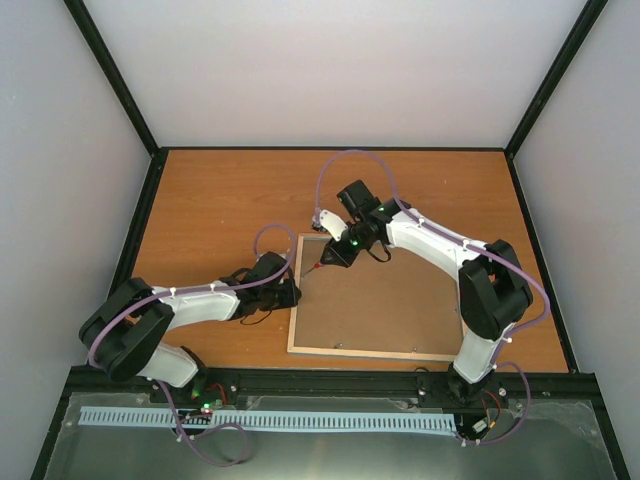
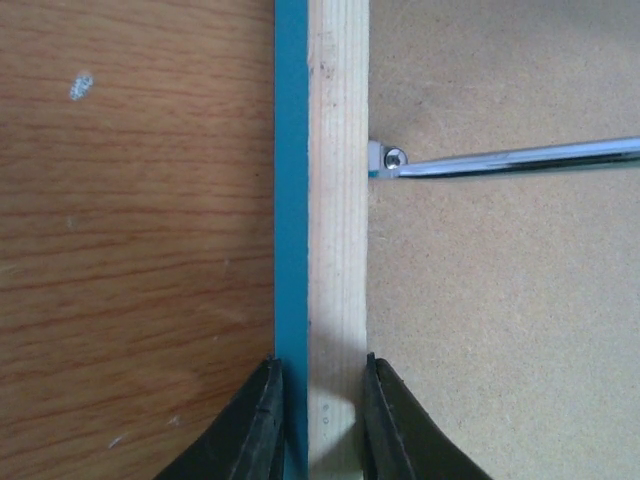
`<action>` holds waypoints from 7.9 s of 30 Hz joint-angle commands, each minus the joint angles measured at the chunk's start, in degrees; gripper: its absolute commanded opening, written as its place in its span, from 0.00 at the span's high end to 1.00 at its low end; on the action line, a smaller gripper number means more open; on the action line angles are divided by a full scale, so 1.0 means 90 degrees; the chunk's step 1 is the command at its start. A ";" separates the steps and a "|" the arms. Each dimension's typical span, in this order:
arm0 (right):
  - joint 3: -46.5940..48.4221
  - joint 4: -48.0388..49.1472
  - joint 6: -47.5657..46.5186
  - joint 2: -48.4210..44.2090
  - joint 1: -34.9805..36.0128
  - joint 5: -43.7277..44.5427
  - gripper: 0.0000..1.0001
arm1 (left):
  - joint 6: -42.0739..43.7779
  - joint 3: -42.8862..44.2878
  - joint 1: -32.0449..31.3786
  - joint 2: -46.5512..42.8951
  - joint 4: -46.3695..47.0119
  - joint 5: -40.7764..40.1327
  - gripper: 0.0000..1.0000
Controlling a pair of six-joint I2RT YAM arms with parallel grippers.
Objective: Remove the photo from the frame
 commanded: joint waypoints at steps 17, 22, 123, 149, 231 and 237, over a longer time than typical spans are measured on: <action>0.0043 -0.0573 0.0132 -0.0509 0.0079 0.1052 0.97 | -0.0229 -0.0243 -0.0005 0.0286 0.0034 -0.0066 0.99; -0.0308 -0.0598 -0.0041 -0.1044 0.0056 0.1032 0.97 | -0.0004 -0.0120 0.0003 0.0319 -0.0130 -0.0238 0.99; -0.1605 -0.3482 -0.3747 -0.3501 -0.2273 0.0780 0.97 | 0.1471 0.1279 0.2015 0.0738 -0.0693 0.0434 0.52; 0.0966 -0.0083 -0.0044 -0.0354 -0.0181 -0.0047 0.97 | 0.0946 -0.0482 0.1853 -0.0459 -0.0269 0.0746 0.71; -0.2142 0.1116 -0.0565 -0.2478 -0.0048 -0.0974 0.97 | -0.0361 -0.0443 0.0038 -0.1808 -0.2339 0.0060 0.62; -0.2219 0.1166 -0.0579 -0.2542 -0.0048 -0.0922 0.97 | -0.0384 -0.0491 -0.0070 -0.1473 -0.1920 0.0032 0.79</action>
